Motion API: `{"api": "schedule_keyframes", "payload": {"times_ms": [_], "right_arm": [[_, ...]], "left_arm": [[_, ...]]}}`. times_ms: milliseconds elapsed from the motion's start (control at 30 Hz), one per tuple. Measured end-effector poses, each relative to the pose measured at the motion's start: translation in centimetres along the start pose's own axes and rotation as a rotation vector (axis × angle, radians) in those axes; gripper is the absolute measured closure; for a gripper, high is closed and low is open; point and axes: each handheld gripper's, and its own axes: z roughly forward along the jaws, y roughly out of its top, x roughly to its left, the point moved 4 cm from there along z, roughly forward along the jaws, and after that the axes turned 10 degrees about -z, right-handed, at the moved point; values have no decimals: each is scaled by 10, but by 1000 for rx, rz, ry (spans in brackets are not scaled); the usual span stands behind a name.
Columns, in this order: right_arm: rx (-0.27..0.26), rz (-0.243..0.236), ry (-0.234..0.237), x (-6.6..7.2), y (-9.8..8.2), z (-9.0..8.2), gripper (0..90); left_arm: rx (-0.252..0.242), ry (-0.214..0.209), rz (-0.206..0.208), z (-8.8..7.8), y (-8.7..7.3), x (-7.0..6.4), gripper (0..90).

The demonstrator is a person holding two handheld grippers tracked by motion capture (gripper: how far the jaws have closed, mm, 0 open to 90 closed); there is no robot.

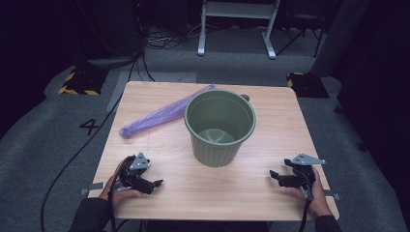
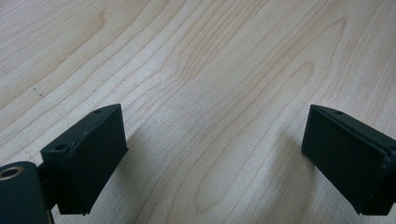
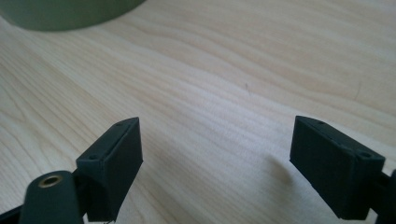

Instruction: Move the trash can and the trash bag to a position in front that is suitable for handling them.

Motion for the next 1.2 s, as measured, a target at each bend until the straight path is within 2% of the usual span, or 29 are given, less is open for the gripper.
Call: {"api": "schedule_keyframes", "payload": {"times_ms": [67,233,533,600,633,667,700,733,767,833,867,933,1033,1067,1100,1200], "right_arm": [[-23,-4,-1,0,6,-4,177],[-73,-62,16,8,31,-9,178],[-153,-120,98,20,79,12,181],[-164,-131,106,23,84,14,183],[-174,-147,128,29,95,19,199],[-174,-147,128,29,95,19,199],[-176,-164,143,33,101,23,213],[-176,-164,143,33,101,23,213],[-176,-175,159,37,105,28,216],[-167,-186,167,40,107,32,215],[-163,-192,169,41,108,34,213],[-158,-193,178,43,107,36,209],[-143,-205,171,44,105,38,203],[-140,-197,177,44,104,38,202],[-135,-193,182,45,103,39,201],[-124,-191,178,43,100,39,198]], "left_arm": [[0,0,0,0,0,0,63],[0,-1,-1,0,0,0,63],[27,-33,41,8,8,-1,34],[44,-39,54,11,13,-4,51],[52,-45,64,15,19,-6,75],[52,-45,64,15,19,-6,89],[57,-52,76,22,27,-9,97],[57,-52,76,22,27,-9,110],[47,-64,81,29,35,-12,149],[49,-69,89,35,43,-14,170],[33,-59,93,36,47,-15,160],[-39,-53,87,35,57,-15,172],[-92,-51,69,32,72,-14,178],[-108,-71,50,32,76,-14,178],[-112,-94,35,32,80,-14,177],[-112,-109,36,40,89,-16,174]]}}
